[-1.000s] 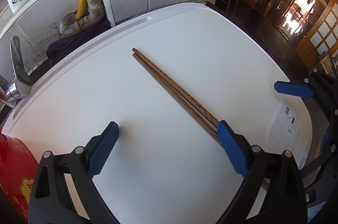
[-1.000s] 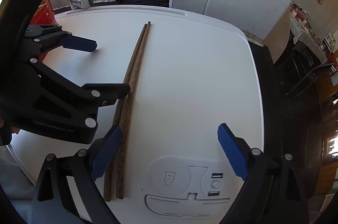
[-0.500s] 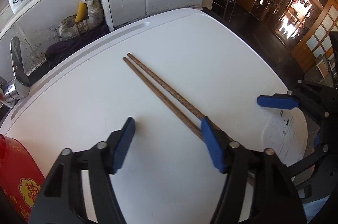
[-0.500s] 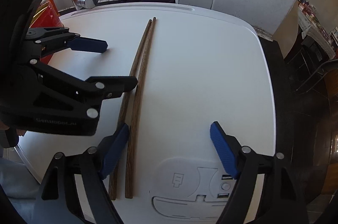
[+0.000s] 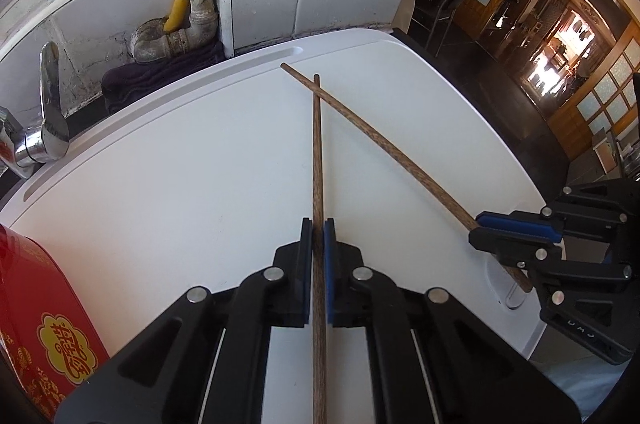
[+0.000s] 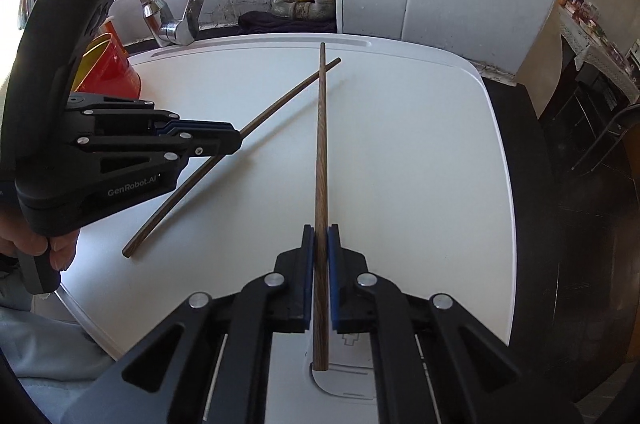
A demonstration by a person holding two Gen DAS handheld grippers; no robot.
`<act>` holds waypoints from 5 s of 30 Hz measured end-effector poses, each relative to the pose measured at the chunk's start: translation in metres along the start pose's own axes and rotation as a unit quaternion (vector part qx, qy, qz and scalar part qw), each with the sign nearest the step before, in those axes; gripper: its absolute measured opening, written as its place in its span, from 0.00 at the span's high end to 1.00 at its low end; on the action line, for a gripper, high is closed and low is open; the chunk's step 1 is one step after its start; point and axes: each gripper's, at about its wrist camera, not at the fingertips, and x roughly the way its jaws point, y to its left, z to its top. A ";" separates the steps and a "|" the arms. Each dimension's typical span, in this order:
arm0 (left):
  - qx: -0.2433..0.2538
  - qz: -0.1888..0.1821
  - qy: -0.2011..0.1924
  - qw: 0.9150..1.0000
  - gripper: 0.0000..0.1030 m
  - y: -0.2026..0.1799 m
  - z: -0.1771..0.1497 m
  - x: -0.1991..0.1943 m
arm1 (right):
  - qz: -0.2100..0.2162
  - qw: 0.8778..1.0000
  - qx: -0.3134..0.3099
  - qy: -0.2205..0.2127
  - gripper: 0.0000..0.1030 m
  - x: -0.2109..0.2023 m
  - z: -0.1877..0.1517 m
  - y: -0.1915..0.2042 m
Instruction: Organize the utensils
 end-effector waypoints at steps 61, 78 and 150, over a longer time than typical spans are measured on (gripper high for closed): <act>-0.198 0.130 -0.178 0.955 0.95 0.236 -0.140 -0.218 | 0.096 0.976 -0.180 -0.074 0.93 -0.013 0.095 0.316; -0.177 0.101 -0.151 0.967 0.95 0.249 -0.146 -0.192 | 0.069 0.986 -0.146 -0.034 0.93 0.014 0.090 0.321; -0.135 0.187 -0.135 0.964 0.15 0.237 -0.153 -0.216 | 0.003 0.980 -0.183 -0.074 0.12 -0.017 0.074 0.309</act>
